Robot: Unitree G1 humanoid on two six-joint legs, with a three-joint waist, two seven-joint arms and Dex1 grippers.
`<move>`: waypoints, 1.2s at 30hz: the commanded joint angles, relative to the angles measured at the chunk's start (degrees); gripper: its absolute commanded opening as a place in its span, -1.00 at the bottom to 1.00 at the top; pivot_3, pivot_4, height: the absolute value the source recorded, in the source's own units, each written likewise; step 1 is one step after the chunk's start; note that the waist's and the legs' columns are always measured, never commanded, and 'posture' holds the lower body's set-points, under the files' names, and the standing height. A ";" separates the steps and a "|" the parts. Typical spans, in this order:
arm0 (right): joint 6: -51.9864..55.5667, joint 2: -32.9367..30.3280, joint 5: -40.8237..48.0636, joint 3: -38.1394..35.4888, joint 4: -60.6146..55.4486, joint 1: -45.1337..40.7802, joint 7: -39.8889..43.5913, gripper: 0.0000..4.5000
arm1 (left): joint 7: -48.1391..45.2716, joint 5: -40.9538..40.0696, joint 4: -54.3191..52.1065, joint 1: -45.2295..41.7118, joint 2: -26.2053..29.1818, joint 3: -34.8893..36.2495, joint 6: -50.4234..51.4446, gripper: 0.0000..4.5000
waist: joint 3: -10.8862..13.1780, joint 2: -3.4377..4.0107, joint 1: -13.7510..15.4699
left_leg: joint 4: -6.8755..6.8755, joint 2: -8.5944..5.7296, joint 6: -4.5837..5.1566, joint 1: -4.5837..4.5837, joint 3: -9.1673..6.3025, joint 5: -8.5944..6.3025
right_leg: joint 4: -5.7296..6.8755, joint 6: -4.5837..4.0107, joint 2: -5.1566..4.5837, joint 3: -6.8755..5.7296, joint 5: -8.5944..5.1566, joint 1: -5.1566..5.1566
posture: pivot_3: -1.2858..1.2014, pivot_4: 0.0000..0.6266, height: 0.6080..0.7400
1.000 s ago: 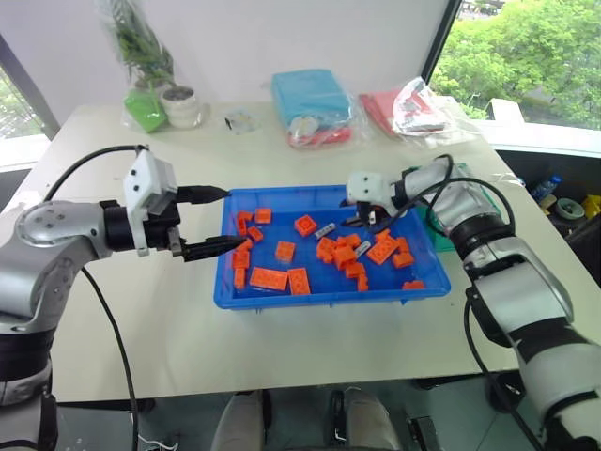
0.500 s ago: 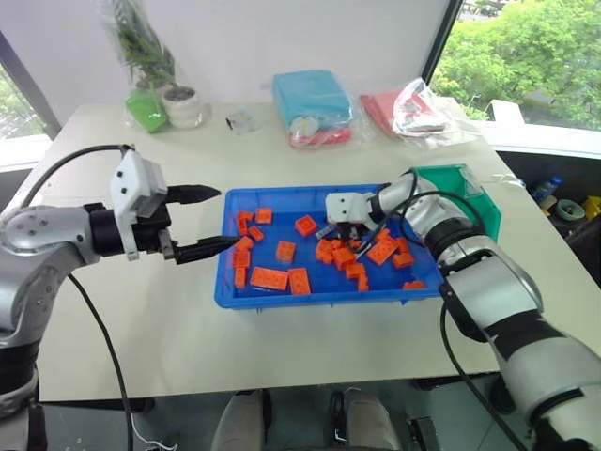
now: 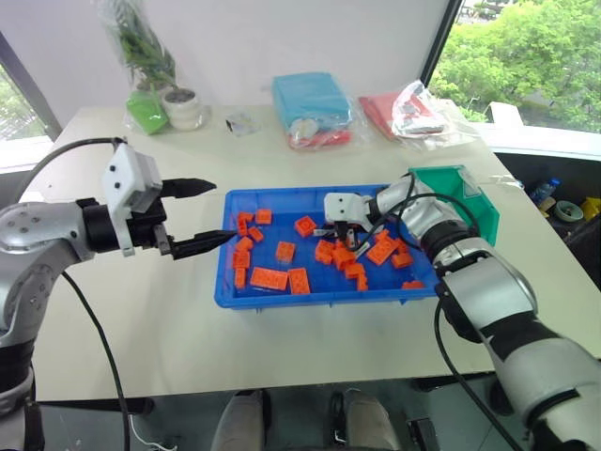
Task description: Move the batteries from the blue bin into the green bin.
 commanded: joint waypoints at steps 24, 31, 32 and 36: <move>64.19 -25.59 26.10 -37.19 -78.56 37.48 -19.96 0.54 | -4.81 2.98 8.95 -9.15 -5.17 -8.36 -4.40 1.00 | 0.11 0.16 1.19 | -0.03 0.14 -0.04 -0.01 0.39 -0.04 | -0.18 0.22 -0.11 0.01 -0.17 0.08 | 0.03 -0.52 0.10; 61.81 -24.93 30.87 -23.72 -84.48 37.44 -10.56 0.54 | -4.14 2.86 7.95 -8.58 -5.23 -7.69 -4.19 1.00 | 0.08 0.08 1.61 | -0.01 0.22 -0.08 -0.01 0.33 -0.10 | -0.30 0.03 -0.10 0.00 -0.28 -0.08 | 0.03 -0.52 0.10; 59.68 -24.74 30.42 -21.55 -84.19 37.48 -9.40 0.54 | -3.91 2.72 7.65 -8.40 -5.15 -7.40 -4.04 1.00 | 0.08 0.08 1.62 | -0.01 0.23 -0.17 -0.01 0.31 -0.15 | -0.34 0.03 -0.09 -0.01 -0.28 -0.07 | 0.03 -0.52 0.10; 50.53 -24.49 27.09 -13.07 -77.72 34.95 -4.44 0.54 | -2.96 2.24 5.95 -7.07 -4.53 -6.37 -3.46 1.00 | 0.11 0.09 1.61 | -0.02 0.21 -0.16 -0.10 0.32 -0.16 | -0.54 0.04 -0.09 -0.02 -0.27 -0.06 | 0.03 -0.52 0.10</move>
